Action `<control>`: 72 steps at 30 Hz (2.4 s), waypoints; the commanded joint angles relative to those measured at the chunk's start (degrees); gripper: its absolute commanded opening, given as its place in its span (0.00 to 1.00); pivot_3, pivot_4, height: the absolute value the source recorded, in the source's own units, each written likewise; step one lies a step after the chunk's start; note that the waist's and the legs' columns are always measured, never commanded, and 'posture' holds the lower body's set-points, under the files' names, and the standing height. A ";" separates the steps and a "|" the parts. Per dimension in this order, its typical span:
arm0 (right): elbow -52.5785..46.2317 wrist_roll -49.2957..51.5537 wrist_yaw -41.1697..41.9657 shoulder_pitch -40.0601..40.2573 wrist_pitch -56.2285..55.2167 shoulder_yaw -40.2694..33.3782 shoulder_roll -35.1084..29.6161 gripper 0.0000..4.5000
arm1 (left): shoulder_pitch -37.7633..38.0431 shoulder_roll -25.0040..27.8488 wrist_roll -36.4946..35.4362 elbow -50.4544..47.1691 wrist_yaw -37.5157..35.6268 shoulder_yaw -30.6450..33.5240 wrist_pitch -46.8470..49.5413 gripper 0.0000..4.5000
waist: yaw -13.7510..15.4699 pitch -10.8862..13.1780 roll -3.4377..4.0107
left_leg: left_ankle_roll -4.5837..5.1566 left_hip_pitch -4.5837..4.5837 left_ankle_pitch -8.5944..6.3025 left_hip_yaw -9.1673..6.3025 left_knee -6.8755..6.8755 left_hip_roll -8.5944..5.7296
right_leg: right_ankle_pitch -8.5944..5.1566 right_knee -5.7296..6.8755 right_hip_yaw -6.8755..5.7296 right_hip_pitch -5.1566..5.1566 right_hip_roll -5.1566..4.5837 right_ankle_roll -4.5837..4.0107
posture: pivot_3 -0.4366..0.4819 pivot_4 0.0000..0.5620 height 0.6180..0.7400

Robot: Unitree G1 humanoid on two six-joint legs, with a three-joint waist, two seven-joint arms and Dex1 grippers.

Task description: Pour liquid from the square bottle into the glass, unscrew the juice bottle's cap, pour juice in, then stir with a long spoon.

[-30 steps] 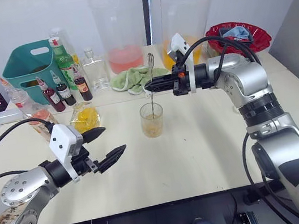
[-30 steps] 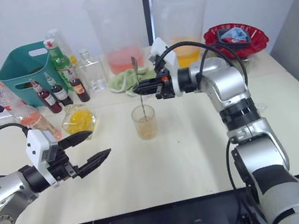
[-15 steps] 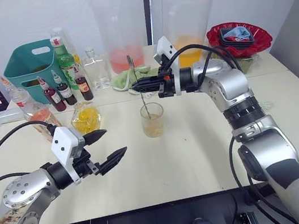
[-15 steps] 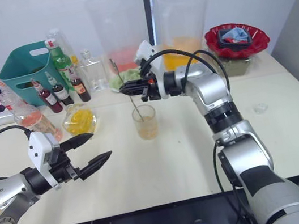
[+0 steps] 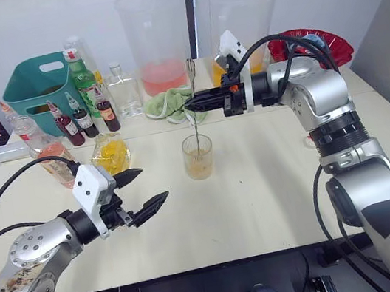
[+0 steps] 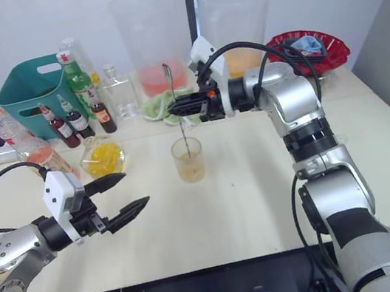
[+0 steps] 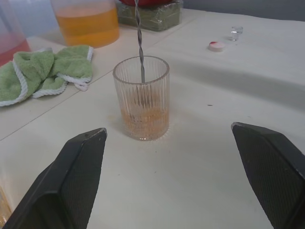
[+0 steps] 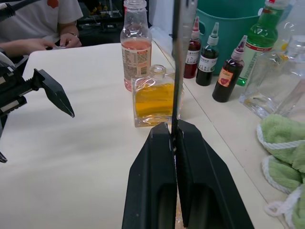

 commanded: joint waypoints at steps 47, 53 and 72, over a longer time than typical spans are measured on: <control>-7.76 3.04 5.16 0.46 6.13 0.10 -1.20 0.00 | -0.98 0.27 1.78 -0.29 -1.12 -0.76 -2.42 0.99 | 0.23 0.00 0.00 | 0.00 -0.12 0.00 0.01 0.00 -0.02 | 0.01 0.07 0.02 -0.19 -0.03 -0.01 | 0.48 0.27 1.00; -3.48 -0.82 4.35 -1.61 0.19 1.15 -3.09 0.00 | -1.13 -0.24 1.76 -0.20 -1.10 -1.28 -2.32 0.99 | 0.01 0.00 0.00 | 0.00 -0.11 0.00 0.05 0.00 0.00 | 0.01 0.08 0.02 -0.20 -0.01 -0.01 | 0.48 0.27 1.00; -8.55 3.67 2.65 0.62 3.61 -1.47 -0.01 0.00 | -0.90 -0.62 2.15 -0.07 -1.28 -1.62 -3.00 0.99 | 0.41 0.00 0.00 | -0.01 -0.21 0.00 0.01 0.01 -0.02 | 0.01 0.36 0.06 -0.48 -0.07 -0.02 | 0.48 0.27 1.00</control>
